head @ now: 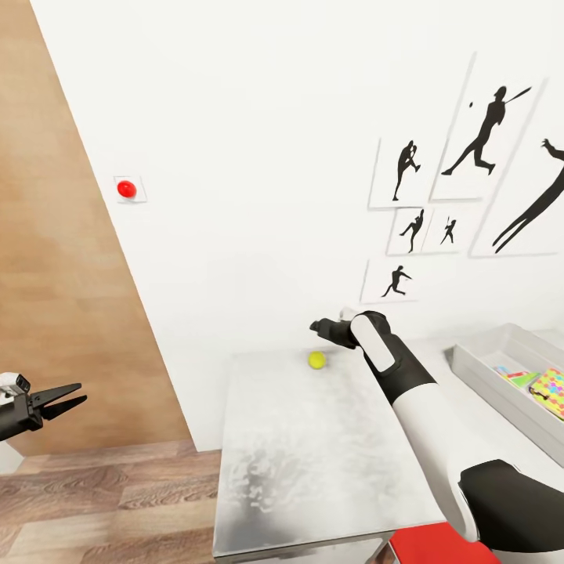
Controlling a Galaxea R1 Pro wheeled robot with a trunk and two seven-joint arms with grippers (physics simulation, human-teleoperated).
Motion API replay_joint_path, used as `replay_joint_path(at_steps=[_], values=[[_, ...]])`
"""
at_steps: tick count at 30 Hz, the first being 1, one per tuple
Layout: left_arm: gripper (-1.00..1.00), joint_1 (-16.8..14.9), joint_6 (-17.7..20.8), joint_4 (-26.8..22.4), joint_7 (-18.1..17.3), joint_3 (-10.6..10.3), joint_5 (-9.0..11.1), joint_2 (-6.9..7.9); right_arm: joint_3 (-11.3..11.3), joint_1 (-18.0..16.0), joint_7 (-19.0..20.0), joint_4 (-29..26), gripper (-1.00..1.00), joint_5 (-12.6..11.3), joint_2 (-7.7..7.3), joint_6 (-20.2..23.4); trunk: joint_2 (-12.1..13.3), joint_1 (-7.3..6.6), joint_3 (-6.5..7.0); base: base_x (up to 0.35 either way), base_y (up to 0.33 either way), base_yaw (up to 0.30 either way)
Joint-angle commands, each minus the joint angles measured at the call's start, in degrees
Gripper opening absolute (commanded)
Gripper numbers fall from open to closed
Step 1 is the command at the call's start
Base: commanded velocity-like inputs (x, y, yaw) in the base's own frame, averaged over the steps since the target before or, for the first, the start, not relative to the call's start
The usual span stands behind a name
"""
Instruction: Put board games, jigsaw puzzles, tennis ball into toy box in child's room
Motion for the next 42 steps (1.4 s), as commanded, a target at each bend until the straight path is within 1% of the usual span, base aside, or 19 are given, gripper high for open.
replay_joint_path(at_steps=[1,4,11,17,19,22,25,28,33,42], values=[[1.0,0.0,0.6,0.0,-0.2,0.0,0.0,0.01,0.1,-0.1,-0.6,0.0,1.0,-0.6,-0.05,0.1,-0.1,0.04,-0.17,0.0,0.0,0.028],[1.0,0.0,0.6,0.0,-0.2,0.0,0.0,0.01,0.1,-0.1,-0.6,0.0,1.0,-0.7,-0.11,0.6,-0.1,0.04,-0.37,0.0,0.0,0.061],[1.0,0.0,0.9,0.0,-0.2,0.1,0.0,0.03,-0.1,-0.1,-0.6,0.1,1.0,-0.7,-0.83,1.2,-0.1,0.04,-0.94,0.0,0.0,0.087],[1.0,-0.1,1.8,-0.3,-0.2,0.7,0.1,0.05,-0.1,-0.5,-0.6,2.5,1.0,-0.7,-0.5,2.6,-0.1,0.04,-1.46,0.0,0.0,0.093],[1.0,-0.2,2.6,-0.8,-0.2,1.0,0.1,0.03,-0.1,-0.7,-0.7,3.0,1.0,-0.7,-0.33,3.0,-0.1,0.04,-1.63,0.0,0.0,0.093],[1.0,-0.2,5.4,-3.2,-0.2,1.1,0.1,0.0,-0.2,-0.9,-0.7,3.4,1.0,-0.7,-0.22,3.3,-0.1,0.04,-1.89,0.0,0.0,0.093],[1.0,-0.2,8.0,-6.4,-0.2,1.2,0.1,-0.29,-0.2,-1.8,-0.8,3.7,1.0,-0.7,-0.47,3.4,-0.1,0.04,-2.14,0.0,0.0,0.095],[1.0,-0.2,9.7,-8.2,-0.2,1.2,0.1,-0.37,-0.2,-2.5,-0.9,4.0,1.0,-0.8,-0.77,3.5,-0.1,0.04,-2.4,0.0,0.0,0.101],[1.0,-0.2,10.7,-9.0,-0.2,1.2,0.1,-0.06,-0.5,-2.9,-1.7,4.1,1.0,-0.8,-1.12,3.6,-0.1,0.04,-2.83,0.0,0.0,0.105],[1.0,-0.2,10.8,-9.1,-0.2,1.2,0.0,0.01,-0.3,-3.0,-2.2,3.9,1.0,-0.6,-0.98,3.5,-0.1,0.04,-3.61,0.0,0.0,0.106]])
